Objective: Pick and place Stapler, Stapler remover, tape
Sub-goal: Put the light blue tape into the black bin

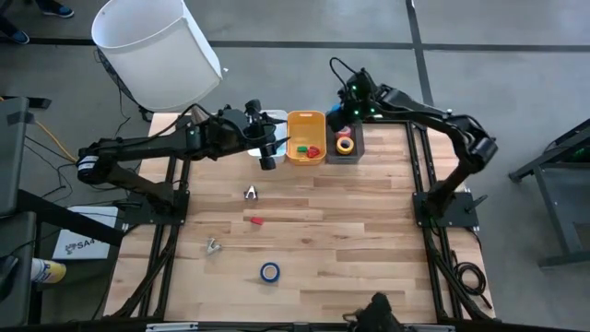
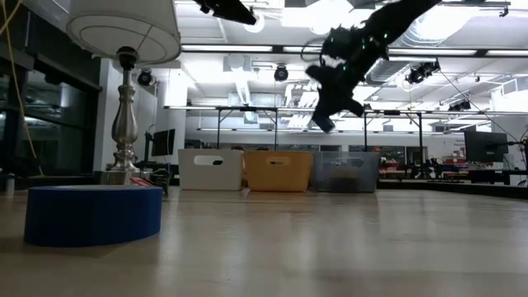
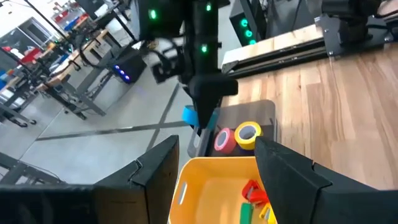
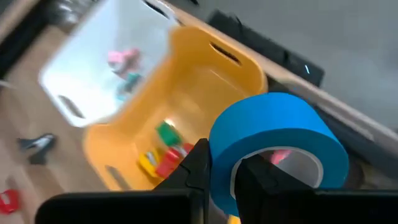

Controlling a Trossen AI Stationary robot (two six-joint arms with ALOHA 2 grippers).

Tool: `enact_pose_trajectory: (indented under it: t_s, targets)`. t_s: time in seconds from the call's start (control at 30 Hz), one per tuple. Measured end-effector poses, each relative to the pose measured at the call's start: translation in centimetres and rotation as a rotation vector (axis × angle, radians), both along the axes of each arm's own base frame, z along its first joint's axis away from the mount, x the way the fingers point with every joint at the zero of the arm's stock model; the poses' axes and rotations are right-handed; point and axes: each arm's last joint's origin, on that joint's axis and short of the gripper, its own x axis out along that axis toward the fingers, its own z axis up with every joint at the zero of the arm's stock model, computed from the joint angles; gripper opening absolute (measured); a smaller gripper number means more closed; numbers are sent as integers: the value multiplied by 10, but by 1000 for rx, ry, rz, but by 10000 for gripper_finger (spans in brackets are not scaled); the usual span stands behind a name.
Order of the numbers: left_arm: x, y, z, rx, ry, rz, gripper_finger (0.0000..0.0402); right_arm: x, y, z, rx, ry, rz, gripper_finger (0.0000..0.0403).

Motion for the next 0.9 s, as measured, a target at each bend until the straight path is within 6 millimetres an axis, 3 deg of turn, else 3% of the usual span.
enact_pose_trajectory:
  t_s: [0.33,0.63,0.77,0.9]
  targets:
    - [0,0,0,-4,3,0,206,-14,-23,-26,114,75,-79,33]
    - [0,0,0,-2,4,-3,206,10,-44,-19,146,288,-53,33]
    - [0,0,-1,-2,7,-3,206,13,-49,-27,205,411,-28,33]
    - [-1,0,-2,-3,25,-4,206,15,-50,-37,237,427,-20,33]
